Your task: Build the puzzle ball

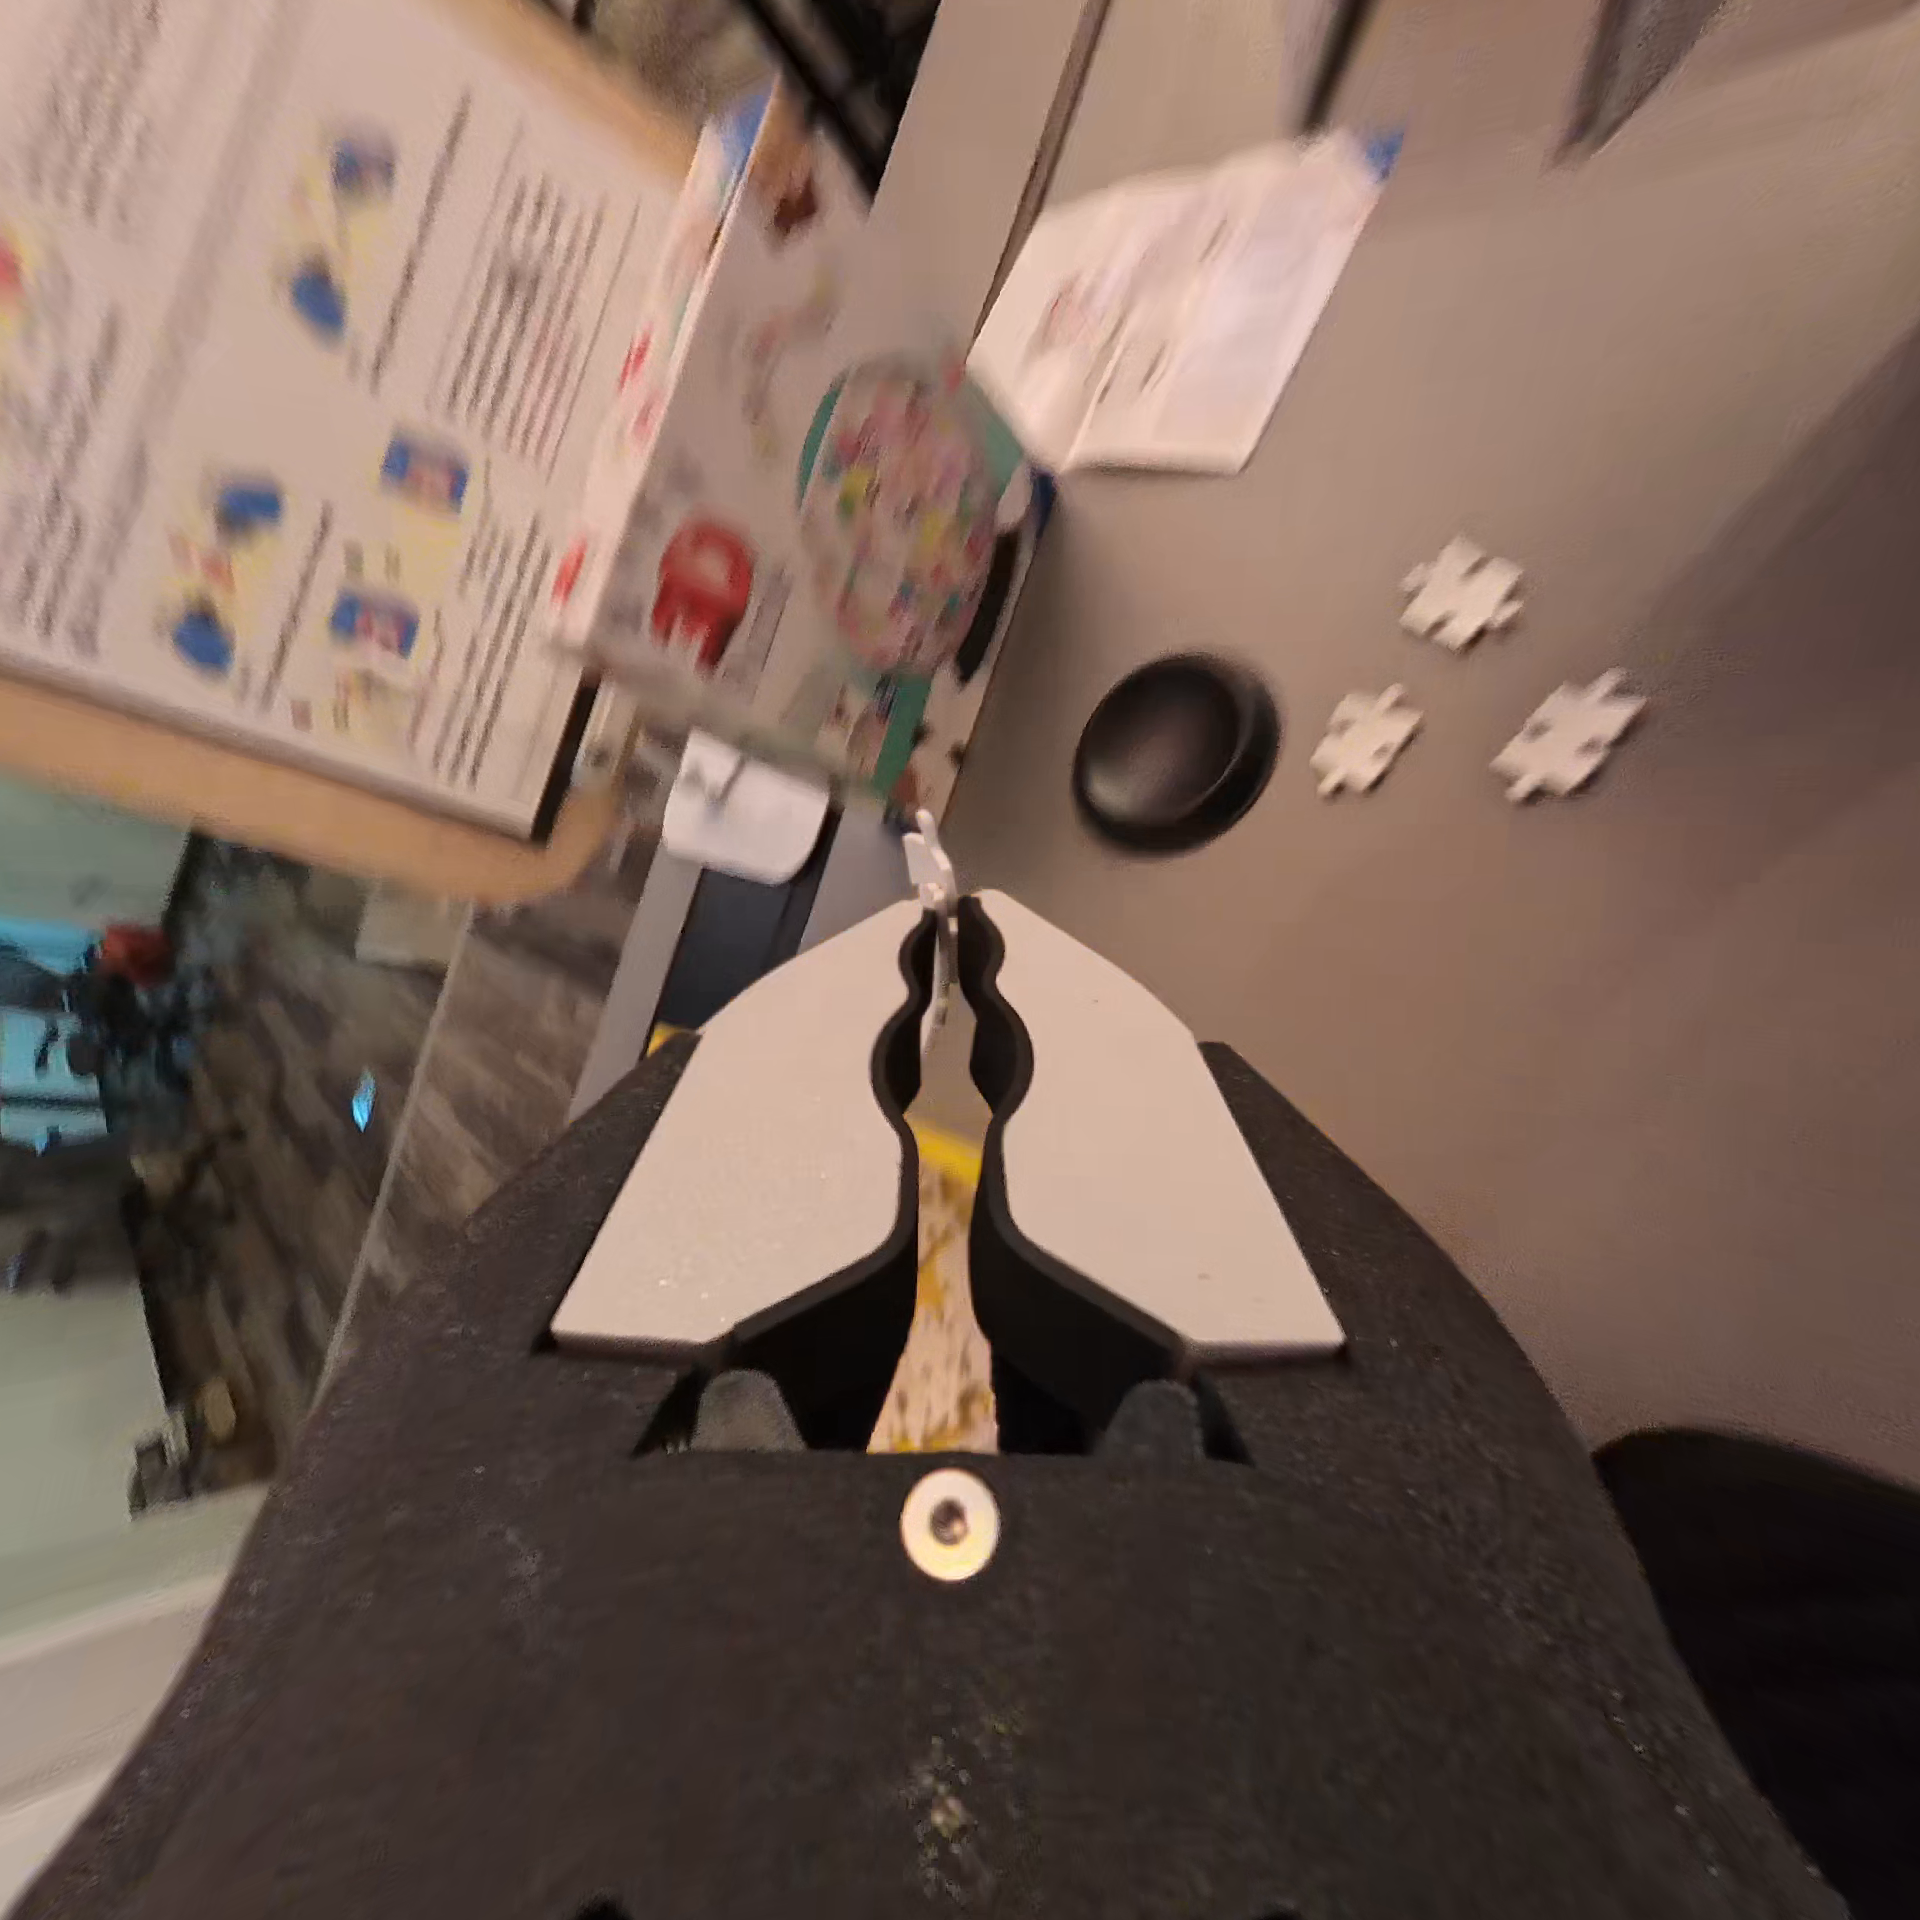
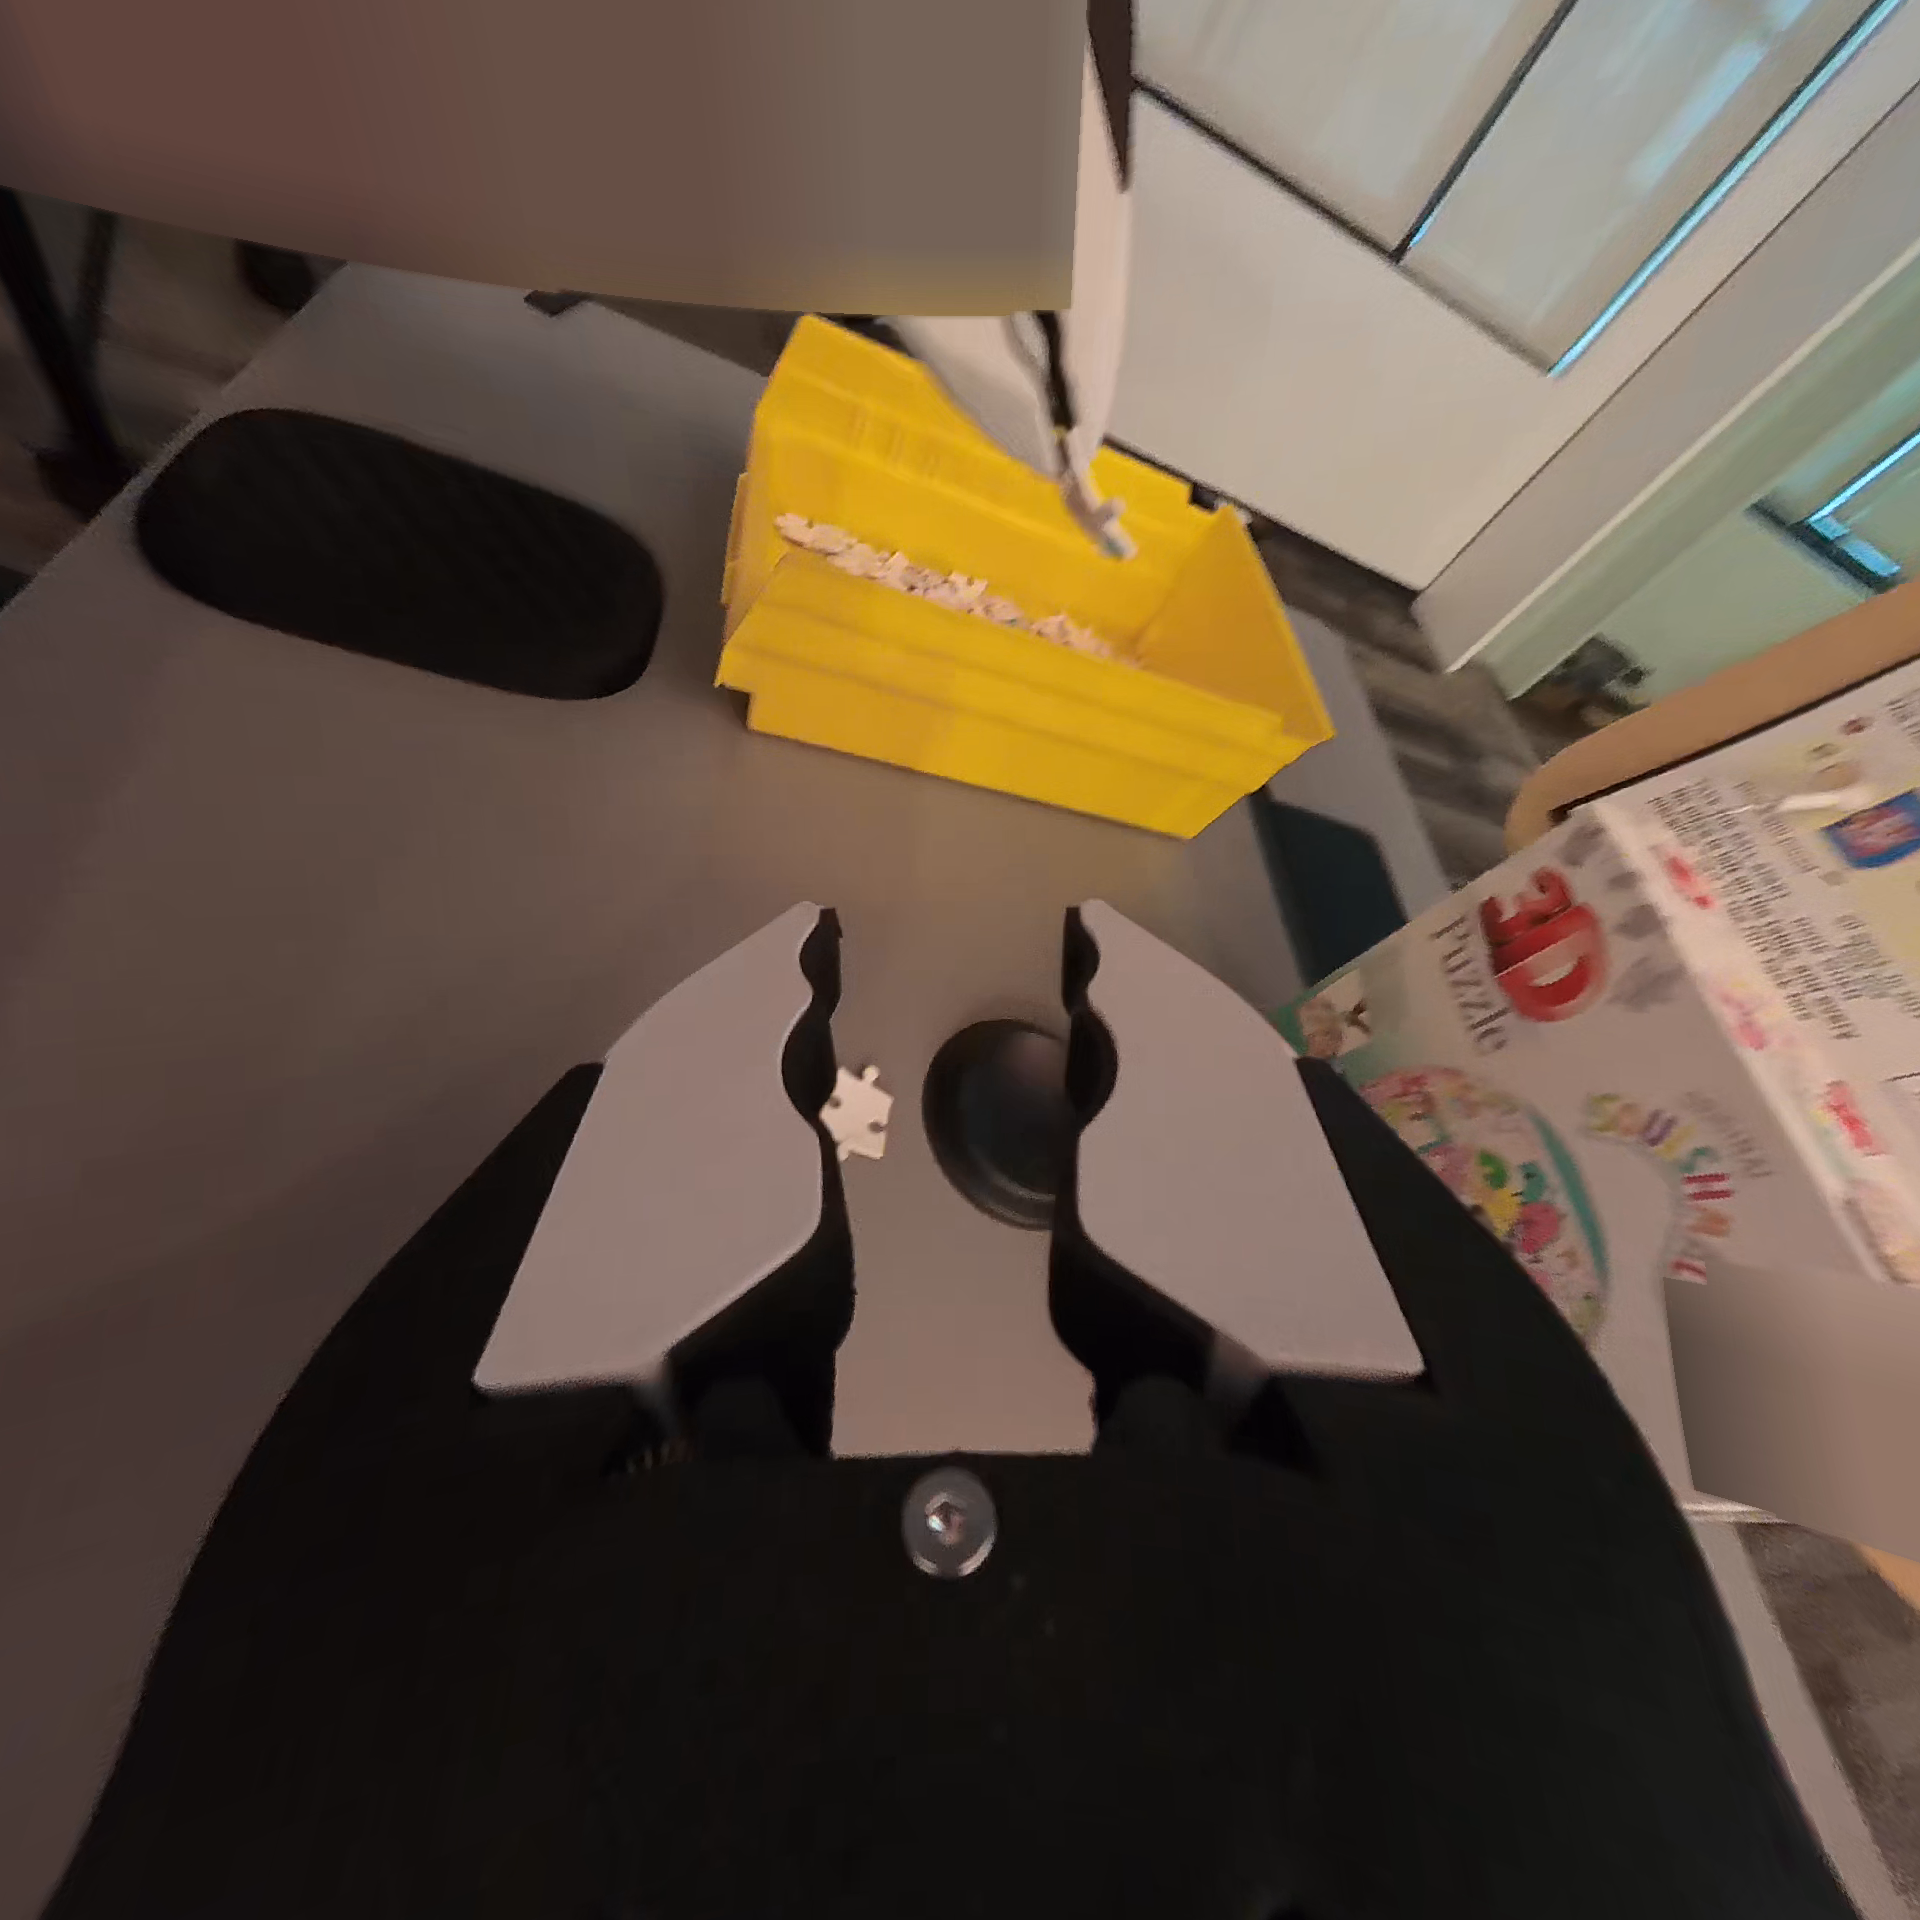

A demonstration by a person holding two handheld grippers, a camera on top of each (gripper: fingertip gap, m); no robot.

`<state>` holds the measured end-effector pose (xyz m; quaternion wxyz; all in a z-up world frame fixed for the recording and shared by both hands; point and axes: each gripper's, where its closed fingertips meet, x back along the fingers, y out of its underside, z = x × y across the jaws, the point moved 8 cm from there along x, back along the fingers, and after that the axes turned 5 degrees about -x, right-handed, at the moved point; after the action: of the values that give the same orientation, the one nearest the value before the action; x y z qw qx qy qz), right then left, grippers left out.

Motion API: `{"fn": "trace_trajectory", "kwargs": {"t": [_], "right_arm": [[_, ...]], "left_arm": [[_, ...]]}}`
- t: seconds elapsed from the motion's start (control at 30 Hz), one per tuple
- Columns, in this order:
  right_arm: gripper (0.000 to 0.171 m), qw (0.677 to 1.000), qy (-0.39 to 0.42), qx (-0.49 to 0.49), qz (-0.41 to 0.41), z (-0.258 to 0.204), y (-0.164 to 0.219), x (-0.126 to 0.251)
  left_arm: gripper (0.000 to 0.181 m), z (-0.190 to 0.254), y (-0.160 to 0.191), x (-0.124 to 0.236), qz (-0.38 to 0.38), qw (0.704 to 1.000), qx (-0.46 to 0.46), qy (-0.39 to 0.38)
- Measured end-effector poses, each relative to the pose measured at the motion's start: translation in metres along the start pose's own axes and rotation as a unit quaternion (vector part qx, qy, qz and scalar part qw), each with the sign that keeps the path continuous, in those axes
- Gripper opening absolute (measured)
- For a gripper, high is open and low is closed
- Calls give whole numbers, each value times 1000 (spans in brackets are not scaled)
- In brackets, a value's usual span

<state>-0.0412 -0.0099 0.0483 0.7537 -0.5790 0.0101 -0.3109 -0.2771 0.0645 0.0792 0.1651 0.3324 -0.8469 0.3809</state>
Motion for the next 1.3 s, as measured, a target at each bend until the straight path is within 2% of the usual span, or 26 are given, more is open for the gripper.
{"fn": "trace_trajectory", "kwargs": {"t": [0.1, 0.2, 0.33, 0.5, 0.6, 0.7, 0.8, 1.13, 1.3], "right_arm": [[46, 999, 27, 31, 21, -12, -8, 5], [46, 999, 31, 43, 14, -36, 0, 14], [42, 994, 61, 86, -3, -72, 14, 28], [35, 987, 86, 131, -23, -96, 27, 33], [20, 984, 85, 153, -20, -105, 31, 33], [7, 978, 82, 189, -36, -116, 38, 33], [3, 979, 58, 186, -54, -125, 49, 31], [3, 952, 0, 255, -171, -140, 97, 21], [3, 939, -7, 277, -204, -140, 108, 16]], "left_arm": [[4, 35, -45, -8, 62, 997, -40, 23], [4, 77, -71, -24, 83, 992, -81, 50], [4, 119, -93, -34, 114, 985, -117, 53], [4, 143, -111, -40, 128, 980, -115, 98], [4, 153, -117, -44, 126, 978, -115, 120], [4, 161, -118, -49, 121, 978, -111, 128], [5, 171, -113, -56, 111, 978, -100, 145], [2, 202, -67, -85, 31, 982, -66, 175], [5, 208, -51, -91, 0, 981, -39, 189]]}}
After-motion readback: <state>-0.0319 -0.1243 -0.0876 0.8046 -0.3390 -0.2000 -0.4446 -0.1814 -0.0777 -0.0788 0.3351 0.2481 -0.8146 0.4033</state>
